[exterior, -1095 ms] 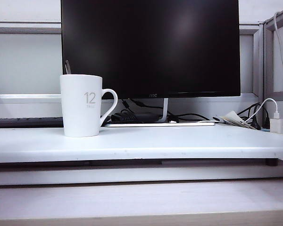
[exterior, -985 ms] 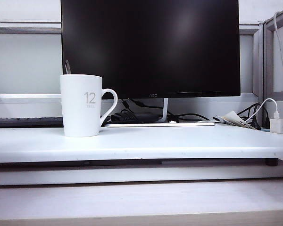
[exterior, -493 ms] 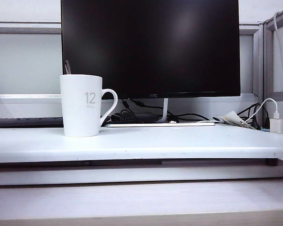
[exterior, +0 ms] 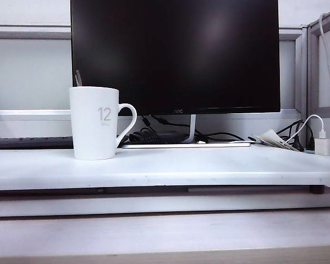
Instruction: Pick up a spoon and stir the liquid in the cup.
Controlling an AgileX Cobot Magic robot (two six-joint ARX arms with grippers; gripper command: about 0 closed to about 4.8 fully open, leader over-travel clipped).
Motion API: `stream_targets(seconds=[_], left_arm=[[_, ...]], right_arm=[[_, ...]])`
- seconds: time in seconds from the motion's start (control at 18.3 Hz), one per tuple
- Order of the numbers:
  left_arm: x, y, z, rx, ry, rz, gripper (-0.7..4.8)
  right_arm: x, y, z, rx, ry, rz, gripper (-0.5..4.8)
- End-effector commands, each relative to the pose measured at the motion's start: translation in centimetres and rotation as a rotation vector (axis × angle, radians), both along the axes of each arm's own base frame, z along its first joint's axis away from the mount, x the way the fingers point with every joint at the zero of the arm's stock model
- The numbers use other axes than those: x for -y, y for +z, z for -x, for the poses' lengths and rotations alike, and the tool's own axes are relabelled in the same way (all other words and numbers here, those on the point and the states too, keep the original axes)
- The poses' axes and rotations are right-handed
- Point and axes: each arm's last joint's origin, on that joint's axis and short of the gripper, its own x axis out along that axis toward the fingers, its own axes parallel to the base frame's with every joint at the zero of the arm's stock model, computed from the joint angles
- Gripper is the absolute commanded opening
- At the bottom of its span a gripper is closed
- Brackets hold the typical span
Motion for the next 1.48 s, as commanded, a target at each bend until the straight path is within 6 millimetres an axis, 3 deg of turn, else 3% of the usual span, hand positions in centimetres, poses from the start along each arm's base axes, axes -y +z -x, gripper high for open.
stream_targets(seconds=[0.05,0.16,0.33,0.38,0.55,0.66,0.82,0.93,1.2,1.48], left_arm=[[0.4,2.2,-0.3,-0.013,-0.147,0.040,4.79],[0.8,3.3,-1.6,-0.015,-0.306,-0.003,4.79],[1.5,4.0,-3.4,-0.085,-0.390,-0.010,4.79],[2.1,3.9,-4.3,-0.120,-0.423,-0.033,4.79],[4.5,2.7,-6.6,-0.219,-0.456,-0.068,4.79],[6.4,1.6,-7.6,-0.244,-0.386,-0.215,4.79],[6.8,1.0,-8.2,-0.295,-0.201,-0.236,4.79],[6.8,1.6,-8.6,-0.316,-0.178,-0.249,4.79],[7.8,4.7,-11.6,-0.491,-0.173,-0.348,4.79],[6.1,3.4,-12.1,-0.665,-0.082,-0.431,4.79]], right_arm=[[-0.4,3.8,-1.1,-0.019,0.102,0.037,4.33],[-1.1,6.7,-3.6,-0.039,0.249,0.085,4.32],[-2.6,8.8,-7.8,-0.076,0.446,0.068,4.32],[-4.1,9.2,-9.9,-0.107,0.545,0.071,4.32],[-9.2,8.9,-14.4,-0.181,0.731,0.086,4.31],[-13.7,7.5,-17.9,-0.279,0.844,0.106,4.31],[-19.5,5.4,-21.8,-0.448,1.018,0.152,4.12],[-22.2,4.3,-23.7,-0.545,1.067,0.176,3.88],[-25.0,2.3,-25.2,-0.558,1.133,0.244,3.88],[-26.9,-0.7,-26.0,-0.533,1.106,0.358,3.88]])
